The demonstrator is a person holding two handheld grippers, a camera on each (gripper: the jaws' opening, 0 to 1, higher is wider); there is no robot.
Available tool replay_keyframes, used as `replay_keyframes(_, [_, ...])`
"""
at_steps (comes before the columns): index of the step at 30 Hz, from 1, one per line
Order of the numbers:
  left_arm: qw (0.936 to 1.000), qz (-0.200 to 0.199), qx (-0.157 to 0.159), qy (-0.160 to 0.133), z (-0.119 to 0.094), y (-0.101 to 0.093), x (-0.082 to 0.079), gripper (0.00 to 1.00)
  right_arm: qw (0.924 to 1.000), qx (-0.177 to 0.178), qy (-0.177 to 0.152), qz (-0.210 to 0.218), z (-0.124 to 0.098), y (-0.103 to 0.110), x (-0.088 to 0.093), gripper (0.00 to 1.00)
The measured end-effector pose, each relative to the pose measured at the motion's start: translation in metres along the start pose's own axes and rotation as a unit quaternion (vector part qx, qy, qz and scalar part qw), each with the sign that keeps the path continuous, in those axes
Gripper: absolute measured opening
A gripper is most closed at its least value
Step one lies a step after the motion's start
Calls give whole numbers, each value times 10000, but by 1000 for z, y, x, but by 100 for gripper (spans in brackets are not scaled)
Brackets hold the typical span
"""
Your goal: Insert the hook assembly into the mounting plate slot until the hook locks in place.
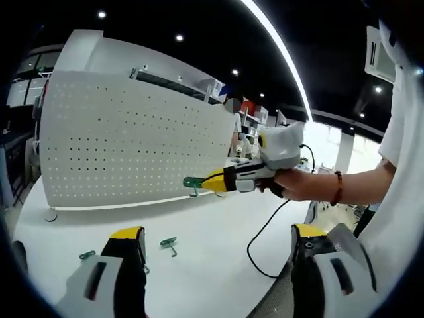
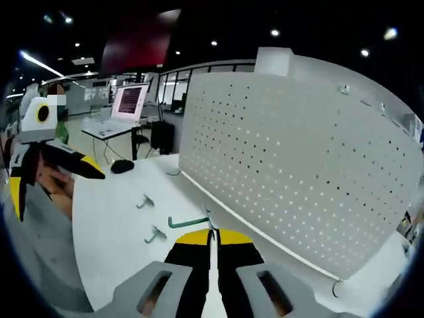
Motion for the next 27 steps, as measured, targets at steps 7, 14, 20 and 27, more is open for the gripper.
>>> replay_keyframes(7, [9997,-210,20,-155,2,1,-7,91,9997,35,-228,60,-9,5,-12,1])
replay_keyframes(14, [9994,-282,47,-177,4,1,-10,88,9994,16,-320,-105,-13,10,-22,0])
replay_keyframes(20, [9990,-373,76,-221,6,0,-10,87,9990,44,-417,-141,-16,12,-28,0])
replay_keyframes(27, [9969,-657,120,-422,9,-3,-15,84,9984,-15,-557,-1,-19,19,-33,0])
Point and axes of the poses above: the point that each gripper's makers call its tool centre point, and the gripper's own axes: z roughly forward along the fingers, y roughly to its left, x roughly out of its underside, the point moved 1 cm from there along -z, roughly backward along the fingers, and after that the axes turned 3 degrees about -z, right-handed, at the moved point
